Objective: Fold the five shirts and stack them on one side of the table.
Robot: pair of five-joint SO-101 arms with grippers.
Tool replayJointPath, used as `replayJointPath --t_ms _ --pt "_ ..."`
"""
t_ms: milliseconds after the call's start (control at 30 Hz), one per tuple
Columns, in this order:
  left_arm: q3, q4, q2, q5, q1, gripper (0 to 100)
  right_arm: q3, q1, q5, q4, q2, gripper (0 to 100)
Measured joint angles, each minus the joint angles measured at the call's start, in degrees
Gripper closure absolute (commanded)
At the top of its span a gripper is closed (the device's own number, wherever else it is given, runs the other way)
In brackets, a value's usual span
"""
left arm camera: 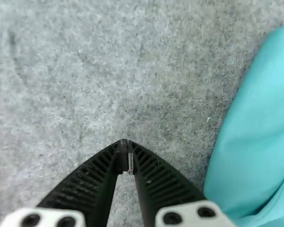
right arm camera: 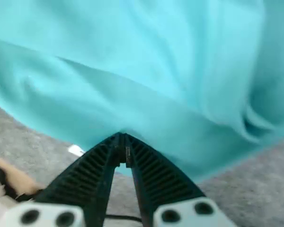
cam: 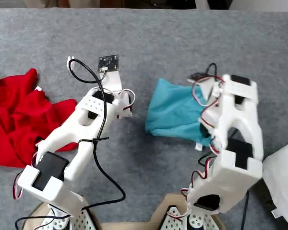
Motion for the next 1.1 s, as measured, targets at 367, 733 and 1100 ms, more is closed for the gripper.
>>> replayJointPath --t_ms 367,733,1100 --pt "0.0 0.0 0.0 0.0 0.0 98 -14.3 0.8 -1.1 7.5 -0.2 90.3" --pt "0.0 0.0 0.0 0.0 0.0 98 -46.1 -8.9 -8.9 18.5 20.4 85.7" --pt "0.0 0.0 0.0 0.0 0.0 98 -63.2 -9.0 -11.3 19.1 38.1 88.2"
